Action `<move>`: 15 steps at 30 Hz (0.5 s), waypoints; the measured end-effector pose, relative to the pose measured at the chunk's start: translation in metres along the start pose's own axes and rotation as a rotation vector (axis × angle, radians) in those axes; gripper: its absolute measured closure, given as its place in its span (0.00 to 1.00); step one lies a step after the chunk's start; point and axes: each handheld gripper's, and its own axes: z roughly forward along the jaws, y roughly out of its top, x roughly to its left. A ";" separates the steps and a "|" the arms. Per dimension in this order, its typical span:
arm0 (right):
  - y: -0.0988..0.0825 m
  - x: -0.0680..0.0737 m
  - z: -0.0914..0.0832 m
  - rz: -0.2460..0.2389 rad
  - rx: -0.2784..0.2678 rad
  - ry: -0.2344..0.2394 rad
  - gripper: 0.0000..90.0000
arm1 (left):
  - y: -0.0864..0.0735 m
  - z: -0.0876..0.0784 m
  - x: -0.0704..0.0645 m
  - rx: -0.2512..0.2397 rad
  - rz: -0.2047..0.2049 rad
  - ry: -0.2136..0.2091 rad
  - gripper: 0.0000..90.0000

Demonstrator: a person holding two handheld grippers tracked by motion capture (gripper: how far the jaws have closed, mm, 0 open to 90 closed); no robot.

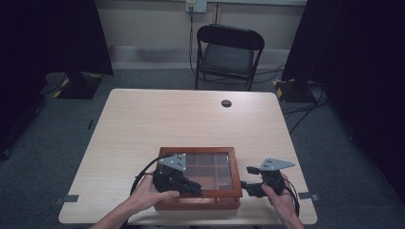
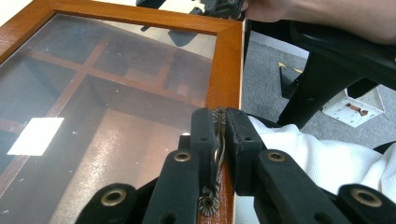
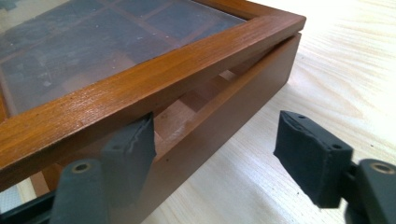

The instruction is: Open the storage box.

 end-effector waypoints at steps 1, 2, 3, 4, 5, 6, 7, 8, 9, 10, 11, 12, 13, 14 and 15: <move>0.000 0.000 0.000 -0.005 0.002 0.005 0.31 | 0.000 0.000 0.000 -0.002 -0.003 -0.001 0.91; 0.000 0.001 0.002 -0.010 0.008 0.021 0.29 | 0.001 -0.001 0.000 -0.003 -0.004 -0.001 0.91; 0.000 0.002 0.003 -0.015 0.017 0.033 0.27 | 0.001 -0.001 0.000 0.001 -0.004 -0.003 0.91; 0.001 0.004 0.005 -0.028 0.022 0.038 0.28 | 0.001 -0.001 0.001 0.003 -0.006 -0.004 0.91; 0.001 0.006 0.006 -0.033 0.025 0.039 0.29 | 0.001 -0.001 0.001 0.002 -0.007 -0.005 0.91; 0.001 0.006 0.006 -0.033 0.025 0.039 0.29 | 0.001 -0.001 0.001 0.002 -0.007 -0.005 0.91; 0.002 0.006 0.007 -0.036 0.028 0.026 0.28 | 0.001 -0.001 0.001 0.000 -0.010 -0.007 0.91; 0.002 0.005 0.007 -0.031 0.021 0.031 0.28 | 0.001 -0.002 0.001 -0.016 -0.019 -0.005 0.91; 0.002 0.005 0.007 -0.020 0.013 0.043 0.28 | 0.002 -0.004 0.001 -0.011 -0.014 -0.001 0.91; 0.002 0.004 0.007 -0.016 0.006 0.047 0.28 | 0.002 -0.004 0.000 -0.021 -0.012 -0.005 0.90; 0.002 0.004 0.006 -0.015 0.002 0.047 0.28 | 0.002 -0.005 0.000 -0.021 -0.004 -0.010 0.87; 0.002 0.004 0.006 -0.015 -0.001 0.050 0.28 | 0.003 -0.006 -0.001 -0.023 0.003 -0.020 0.83; 0.002 0.004 0.006 -0.015 -0.001 0.050 0.28 | 0.003 -0.006 -0.001 -0.023 0.003 -0.020 0.79; 0.002 0.004 0.006 -0.013 -0.002 0.047 0.28 | 0.004 -0.008 -0.001 -0.026 0.018 -0.015 0.79; 0.003 0.004 0.005 -0.003 -0.012 0.050 0.28 | 0.004 -0.012 0.001 -0.042 0.013 -0.010 0.74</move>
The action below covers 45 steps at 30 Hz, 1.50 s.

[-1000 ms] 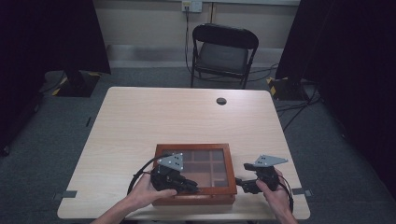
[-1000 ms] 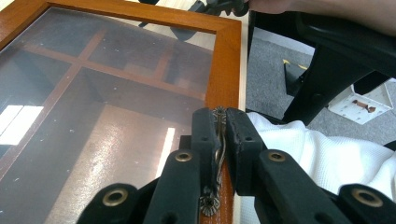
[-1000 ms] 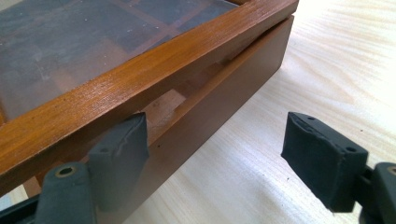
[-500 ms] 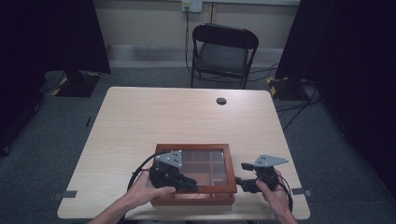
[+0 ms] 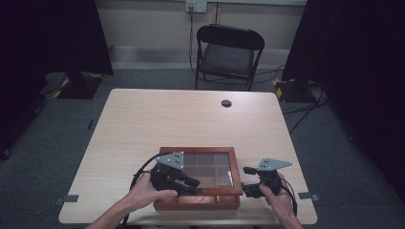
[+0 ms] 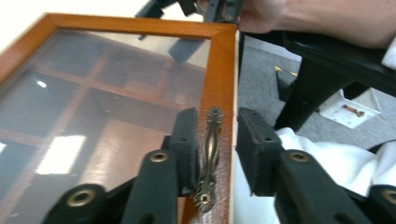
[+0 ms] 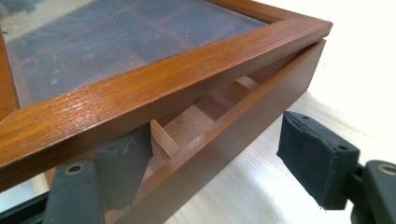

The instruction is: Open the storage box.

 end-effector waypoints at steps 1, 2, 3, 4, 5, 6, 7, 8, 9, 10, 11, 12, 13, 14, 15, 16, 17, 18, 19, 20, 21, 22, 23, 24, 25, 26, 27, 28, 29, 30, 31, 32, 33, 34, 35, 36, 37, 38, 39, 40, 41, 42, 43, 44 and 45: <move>0.000 -0.001 -0.001 0.002 -0.006 0.003 0.27 | 0.000 -0.002 0.001 -0.003 0.000 -0.001 0.74; 0.001 -0.001 -0.001 0.004 -0.011 0.001 0.26 | -0.001 -0.002 0.001 -0.008 0.002 0.005 0.73; 0.001 -0.001 -0.001 0.005 -0.012 0.003 0.26 | -0.001 -0.003 0.001 -0.012 0.004 0.011 0.69; 0.001 -0.001 -0.001 0.005 -0.012 0.003 0.26 | -0.001 -0.003 0.001 -0.012 0.004 0.011 0.65; 0.001 -0.001 -0.001 0.006 -0.012 0.002 0.26 | 0.000 -0.006 0.000 -0.020 0.003 0.026 0.62; 0.001 -0.001 -0.001 0.008 -0.015 0.003 0.25 | -0.001 -0.007 0.000 -0.031 0.000 0.026 0.60; 0.002 -0.001 -0.001 0.007 -0.015 0.003 0.25 | -0.001 -0.008 0.000 -0.035 -0.005 0.033 0.59; 0.002 -0.001 -0.001 0.007 -0.015 0.003 0.25 | -0.001 -0.008 0.000 -0.035 -0.005 0.033 0.57; 0.002 -0.002 -0.001 0.007 -0.015 0.000 0.25 | -0.001 -0.009 0.000 -0.039 0.000 0.035 0.57; 0.003 -0.002 -0.001 0.006 -0.015 0.000 0.24 | -0.001 -0.010 0.000 -0.042 0.004 0.037 0.56; 0.004 -0.002 -0.001 0.003 -0.017 -0.003 0.24 | 0.000 -0.012 -0.001 -0.047 0.007 0.041 0.55; 0.004 -0.002 -0.001 0.002 -0.017 -0.006 0.24 | 0.000 -0.013 -0.002 -0.049 0.011 0.043 0.54; 0.004 -0.002 -0.001 0.002 -0.017 -0.006 0.24 | 0.000 -0.013 -0.002 -0.049 0.011 0.043 0.53; 0.006 -0.001 0.000 0.000 -0.019 -0.007 0.24 | 0.000 -0.015 -0.002 -0.053 0.018 0.046 0.53; 0.007 -0.001 0.000 -0.002 -0.021 -0.012 0.24 | 0.001 -0.018 -0.003 -0.055 0.024 0.052 0.52; 0.007 -0.001 0.000 -0.003 -0.023 -0.015 0.24 | 0.001 -0.019 -0.003 -0.051 0.027 0.054 0.50; 0.008 -0.001 0.000 -0.004 -0.024 -0.016 0.23 | 0.002 -0.020 -0.003 -0.043 0.032 0.058 0.50; 0.009 -0.001 0.001 -0.004 -0.022 -0.021 0.22 | 0.002 -0.022 -0.003 -0.036 0.036 0.067 0.50; 0.010 -0.001 0.002 -0.008 -0.023 -0.024 0.22 | 0.002 -0.024 -0.003 -0.039 0.038 0.068 0.50; 0.010 -0.001 0.002 -0.008 -0.023 -0.024 0.22 | 0.002 -0.024 -0.003 -0.039 0.038 0.068 0.49; 0.012 -0.001 0.002 -0.013 -0.027 -0.023 0.22 | 0.002 -0.027 -0.002 -0.049 0.032 0.071 0.49; 0.013 -0.001 0.002 -0.011 -0.031 -0.022 0.22 | 0.002 -0.027 -0.002 -0.049 0.032 0.071 0.48; 0.014 -0.002 0.002 -0.006 -0.037 -0.018 0.21 | 0.001 -0.030 0.000 -0.056 0.028 0.080 0.48; 0.015 -0.003 0.002 -0.004 -0.041 -0.018 0.21 | 0.000 -0.031 0.001 -0.061 0.025 0.081 0.47; 0.016 -0.003 0.002 -0.003 -0.045 -0.014 0.20 | -0.001 -0.032 0.002 -0.064 0.024 0.089 0.47; 0.016 -0.003 0.002 -0.003 -0.045 -0.014 0.20 | -0.001 -0.032 0.002 -0.064 0.024 0.089 0.46; 0.017 -0.003 0.002 -0.005 -0.045 -0.015 0.20 | -0.001 -0.034 0.003 -0.070 0.019 0.091 0.46; 0.018 -0.003 0.001 -0.007 -0.042 -0.018 0.21 | -0.001 -0.036 0.003 -0.082 0.020 0.085 0.41; 0.018 -0.003 0.001 -0.006 -0.043 -0.019 0.21 | -0.001 -0.037 0.003 -0.093 0.023 0.084 0.40; 0.018 -0.003 0.001 -0.006 -0.043 -0.019 0.21 | -0.001 -0.037 0.003 -0.093 0.023 0.084 0.40; 0.018 -0.003 0.001 -0.005 -0.046 -0.019 0.21 | -0.001 -0.039 0.002 -0.100 0.029 0.084 0.40; 0.019 -0.003 0.000 0.002 -0.062 -0.014 0.22 | 0.000 -0.041 0.001 -0.106 0.036 0.086 0.40; 0.021 -0.003 0.000 -0.004 -0.067 -0.020 0.22 | 0.000 -0.042 0.001 -0.109 0.035 0.089 0.39; 0.023 -0.002 -0.001 -0.006 -0.073 -0.024 0.22 | 0.000 -0.042 0.001 -0.109 0.035 0.089 0.39; 0.025 -0.002 0.000 -0.007 -0.079 -0.021 0.22 | 0.001 -0.043 0.001 -0.117 0.037 0.096 0.38; 0.027 -0.001 0.001 -0.012 -0.083 -0.014 0.21 | 0.001 -0.044 0.001 -0.121 0.037 0.099 0.38; 0.028 0.001 0.002 -0.020 -0.081 -0.008 0.21 | 0.001 -0.044 0.001 -0.123 0.037 0.103 0.38; 0.030 0.002 0.003 -0.023 -0.081 -0.005 0.21 | 0.001 -0.045 0.001 -0.122 0.038 0.109 0.38; 0.031 0.003 0.005 -0.025 -0.082 0.003 0.21 | 0.001 -0.046 0.001 -0.126 0.037 0.110 0.37; 0.032 0.003 0.006 -0.028 -0.082 0.007 0.21 | 0.001 -0.048 0.001 -0.129 0.037 0.113 0.37; 0.033 0.004 0.007 -0.027 -0.083 0.009 0.21 | 0.001 -0.049 0.001 -0.131 0.037 0.116 0.37; 0.034 0.004 0.007 -0.027 -0.084 0.015 0.22 | 0.001 -0.050 0.002 -0.130 0.034 0.119 0.36; 0.035 0.004 0.007 -0.026 -0.087 0.019 0.23 | 0.000 -0.050 0.002 -0.136 0.035 0.122 0.36; 0.037 0.004 0.007 -0.026 -0.093 0.018 0.23 | 0.000 -0.051 0.003 -0.139 0.034 0.123 0.36; 0.038 0.003 0.006 -0.026 -0.101 0.013 0.25 | -0.001 -0.052 0.003 -0.143 0.034 0.122 0.36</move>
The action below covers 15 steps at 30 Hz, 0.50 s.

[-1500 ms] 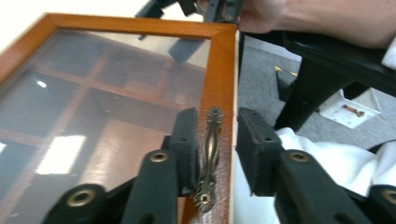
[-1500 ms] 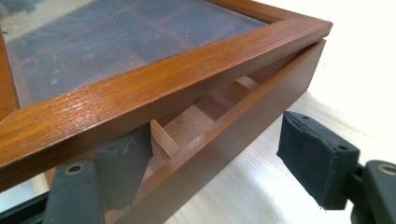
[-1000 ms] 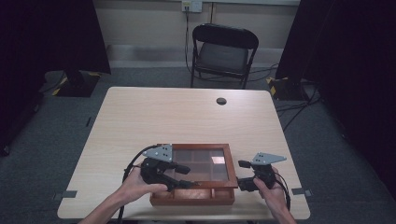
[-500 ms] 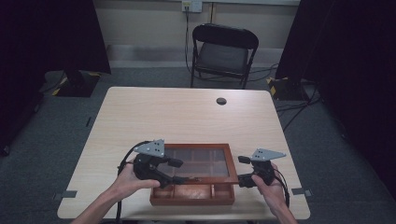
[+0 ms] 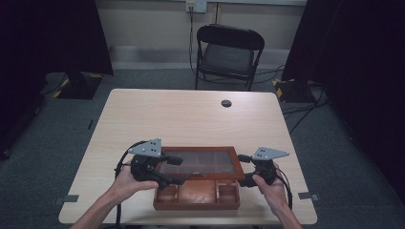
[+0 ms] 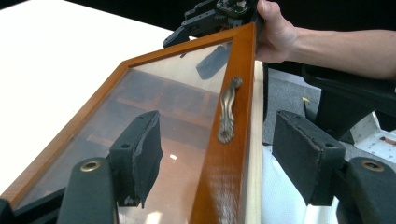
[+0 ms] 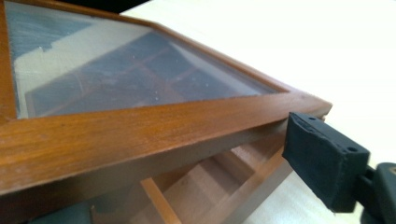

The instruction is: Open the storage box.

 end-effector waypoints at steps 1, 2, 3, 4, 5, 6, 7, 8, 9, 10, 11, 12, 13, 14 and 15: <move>0.002 0.000 0.000 0.005 -0.010 -0.003 0.26 | 0.000 -0.001 0.000 -0.001 0.003 0.003 0.36; 0.003 -0.001 -0.001 0.006 -0.016 -0.003 0.26 | 0.000 -0.001 0.000 -0.002 0.005 0.007 0.36; 0.005 -0.001 -0.001 0.007 -0.019 -0.001 0.27 | 0.000 -0.002 0.000 -0.003 0.009 0.009 0.36; 0.007 -0.001 -0.001 0.006 -0.022 -0.002 0.27 | 0.000 -0.002 -0.001 -0.007 0.012 0.017 0.36; 0.009 -0.002 -0.002 0.005 -0.028 -0.003 0.27 | 0.000 -0.002 -0.001 -0.007 0.012 0.017 0.34; 0.011 -0.002 -0.002 0.000 -0.030 -0.005 0.27 | 0.001 -0.004 -0.001 -0.023 0.021 0.035 0.34; 0.012 -0.002 -0.001 0.000 -0.032 -0.006 0.27 | 0.001 -0.004 -0.001 -0.023 0.021 0.035 0.34; 0.013 -0.002 -0.002 0.002 -0.040 -0.006 0.27 | 0.002 -0.006 0.000 -0.036 0.021 0.043 0.34; 0.014 -0.002 -0.001 0.002 -0.043 -0.007 0.27 | 0.003 -0.007 0.001 -0.038 0.026 0.053 0.34; 0.014 -0.003 -0.002 0.004 -0.044 -0.008 0.28 | 0.002 -0.008 0.002 -0.048 0.022 0.056 0.34; 0.014 -0.003 -0.002 0.004 -0.044 -0.008 0.28 | 0.002 -0.008 0.002 -0.048 0.022 0.056 0.34; 0.015 -0.003 -0.002 0.004 -0.045 -0.006 0.28 | 0.001 -0.010 0.004 -0.051 0.014 0.068 0.34; 0.016 -0.002 -0.003 0.001 -0.045 -0.007 0.28 | 0.000 -0.011 0.005 -0.047 0.009 0.075 0.34; 0.016 -0.002 -0.003 0.000 -0.045 -0.007 0.28 | -0.001 -0.011 0.006 -0.052 0.007 0.082 0.34; 0.016 -0.002 -0.003 0.000 -0.045 -0.007 0.28 | -0.001 -0.011 0.006 -0.052 0.007 0.082 0.34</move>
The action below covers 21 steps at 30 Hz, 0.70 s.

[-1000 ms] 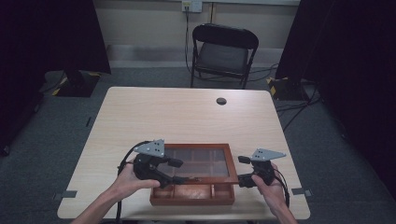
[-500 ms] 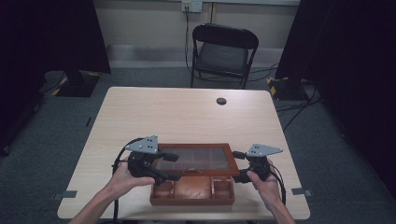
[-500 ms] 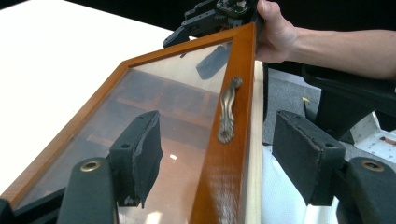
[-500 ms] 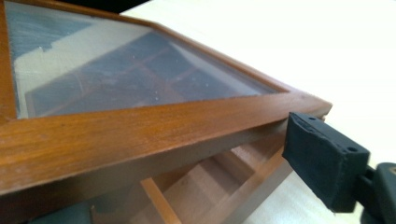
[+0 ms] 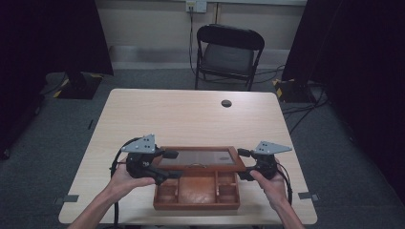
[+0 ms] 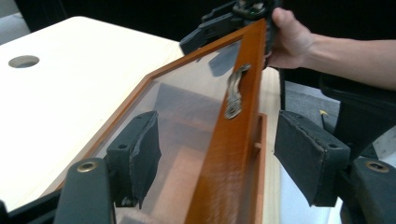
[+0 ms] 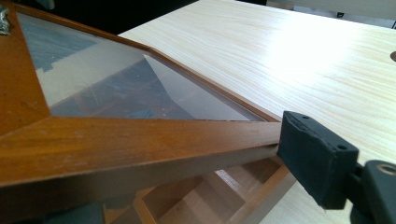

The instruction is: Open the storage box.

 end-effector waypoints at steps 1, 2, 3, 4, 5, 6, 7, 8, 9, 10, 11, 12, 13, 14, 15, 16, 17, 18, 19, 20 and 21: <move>0.001 -0.001 0.000 0.004 -0.003 -0.002 0.29 | -0.001 -0.002 0.001 -0.001 0.005 0.011 0.34; 0.001 -0.001 0.000 0.004 -0.003 -0.002 0.29 | -0.001 -0.002 0.001 -0.001 0.005 0.011 0.34; 0.002 -0.001 0.000 0.007 -0.007 -0.001 0.29 | -0.002 -0.003 0.002 -0.006 0.003 0.017 0.34; 0.003 -0.002 0.000 0.008 -0.010 -0.002 0.29 | -0.003 -0.004 0.002 -0.008 0.007 0.024 0.34; 0.004 -0.002 0.000 0.008 -0.011 -0.002 0.29 | -0.003 -0.005 0.002 -0.009 0.004 0.027 0.34; 0.005 -0.002 0.000 0.007 -0.009 0.000 0.29 | -0.003 -0.005 0.002 -0.009 0.004 0.027 0.33; 0.005 -0.002 0.000 0.005 -0.010 -0.001 0.29 | -0.005 -0.009 0.005 -0.018 0.005 0.040 0.33; 0.006 -0.002 0.000 0.006 -0.008 0.001 0.29 | -0.006 -0.010 0.006 -0.024 -0.001 0.047 0.33; 0.007 -0.003 0.000 0.006 -0.007 0.003 0.29 | -0.007 -0.011 0.007 -0.028 -0.006 0.054 0.33; 0.007 -0.003 0.001 0.006 -0.008 0.003 0.29 | -0.008 -0.012 0.009 -0.026 -0.009 0.058 0.33; 0.008 -0.003 0.001 0.008 -0.006 0.004 0.30 | -0.010 -0.013 0.010 -0.029 -0.016 0.057 0.33; 0.008 -0.004 0.001 0.010 -0.006 0.006 0.30 | -0.012 -0.014 0.011 -0.031 -0.022 0.053 0.33; 0.009 -0.005 0.001 0.013 -0.009 0.008 0.30 | -0.013 -0.014 0.011 -0.032 -0.026 0.054 0.34; 0.009 -0.005 0.001 0.015 -0.009 0.011 0.30 | -0.015 -0.015 0.012 -0.026 -0.022 0.066 0.34; 0.010 -0.005 0.001 0.018 -0.011 0.012 0.30 | -0.016 -0.015 0.013 -0.032 -0.024 0.070 0.34; 0.010 -0.006 0.002 0.020 -0.012 0.014 0.30 | -0.016 -0.015 0.014 -0.033 -0.026 0.067 0.34; 0.011 -0.006 0.002 0.022 -0.010 0.014 0.30 | -0.017 -0.015 0.015 -0.033 -0.028 0.066 0.33; 0.011 -0.007 0.002 0.022 -0.012 0.012 0.30 | -0.017 -0.015 0.015 -0.034 -0.026 0.074 0.33; 0.012 -0.007 0.002 0.023 -0.013 0.010 0.30 | -0.017 -0.015 0.016 -0.032 -0.026 0.081 0.33; 0.013 -0.007 0.002 0.024 -0.012 0.010 0.30 | -0.017 -0.015 0.016 -0.032 -0.026 0.081 0.34; 0.014 -0.007 0.002 0.024 -0.014 0.006 0.30 | -0.018 -0.014 0.017 -0.038 -0.027 0.090 0.34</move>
